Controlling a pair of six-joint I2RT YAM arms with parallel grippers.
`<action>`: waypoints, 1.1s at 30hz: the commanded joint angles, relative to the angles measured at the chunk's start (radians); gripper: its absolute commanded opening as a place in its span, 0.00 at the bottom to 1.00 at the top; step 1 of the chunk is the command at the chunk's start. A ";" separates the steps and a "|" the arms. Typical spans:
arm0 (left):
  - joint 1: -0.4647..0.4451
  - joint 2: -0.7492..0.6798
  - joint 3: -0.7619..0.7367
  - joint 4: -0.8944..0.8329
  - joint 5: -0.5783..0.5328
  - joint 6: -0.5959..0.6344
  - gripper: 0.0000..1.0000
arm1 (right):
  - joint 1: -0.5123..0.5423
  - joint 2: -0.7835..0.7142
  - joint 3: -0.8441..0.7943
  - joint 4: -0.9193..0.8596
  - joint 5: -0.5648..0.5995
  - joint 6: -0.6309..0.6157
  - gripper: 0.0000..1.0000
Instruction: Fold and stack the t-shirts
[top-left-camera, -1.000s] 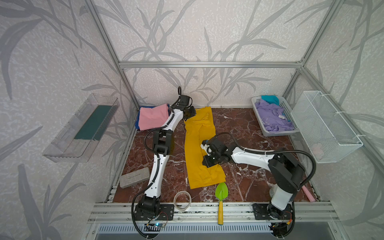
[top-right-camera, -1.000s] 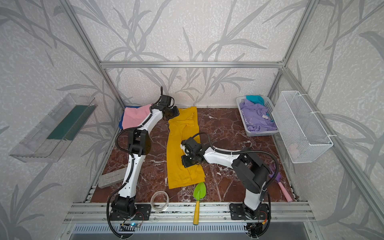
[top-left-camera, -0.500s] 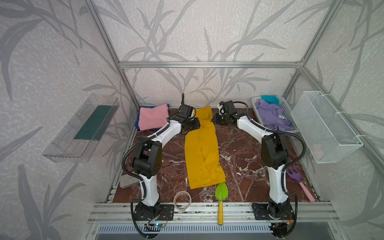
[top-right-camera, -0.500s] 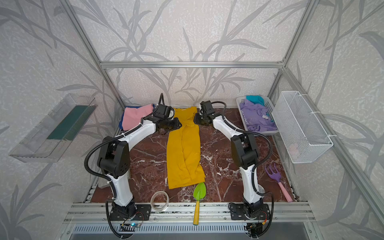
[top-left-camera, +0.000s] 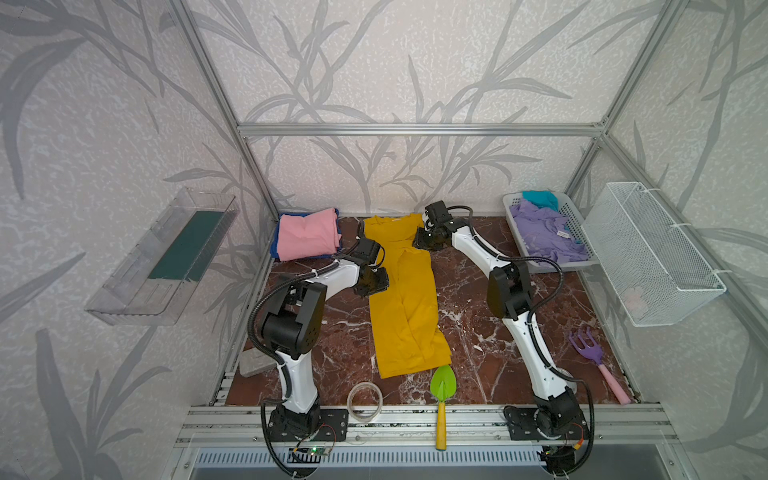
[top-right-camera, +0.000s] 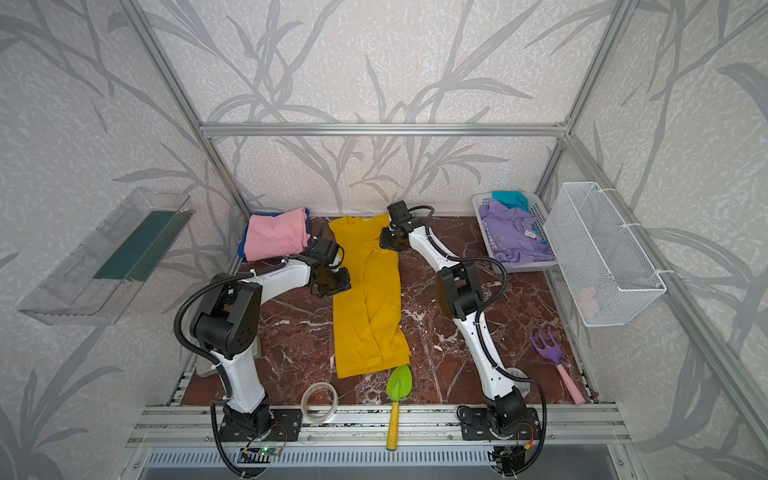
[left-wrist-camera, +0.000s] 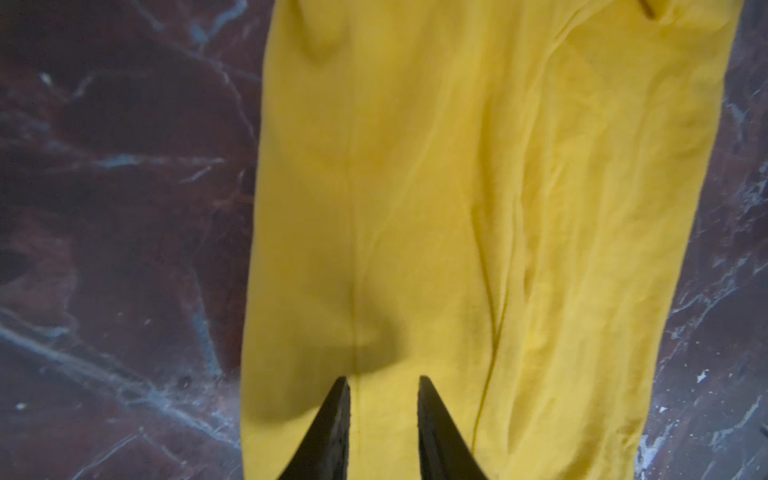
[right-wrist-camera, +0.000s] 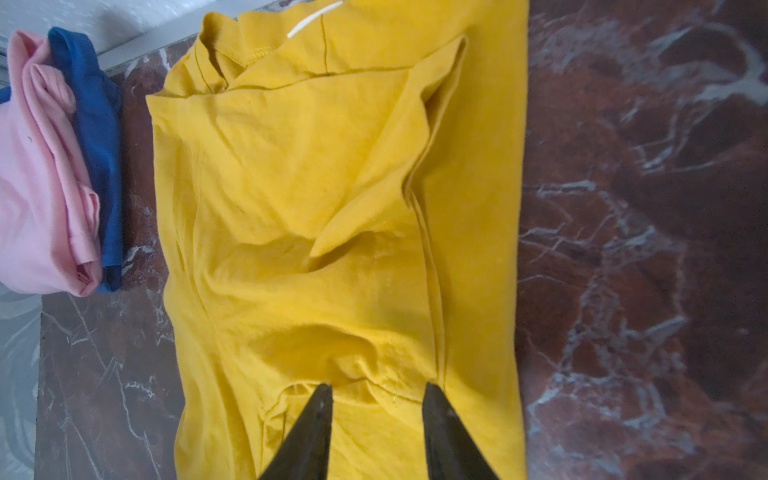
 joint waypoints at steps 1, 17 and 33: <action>-0.003 -0.036 -0.031 -0.003 -0.016 -0.008 0.30 | -0.001 0.019 0.005 -0.047 0.012 0.013 0.39; -0.003 -0.002 -0.046 -0.008 -0.041 -0.003 0.29 | -0.014 -0.097 -0.152 0.088 -0.009 0.015 0.00; -0.003 -0.024 -0.137 0.010 -0.045 -0.004 0.28 | -0.024 -0.338 -0.590 0.309 -0.020 0.094 0.00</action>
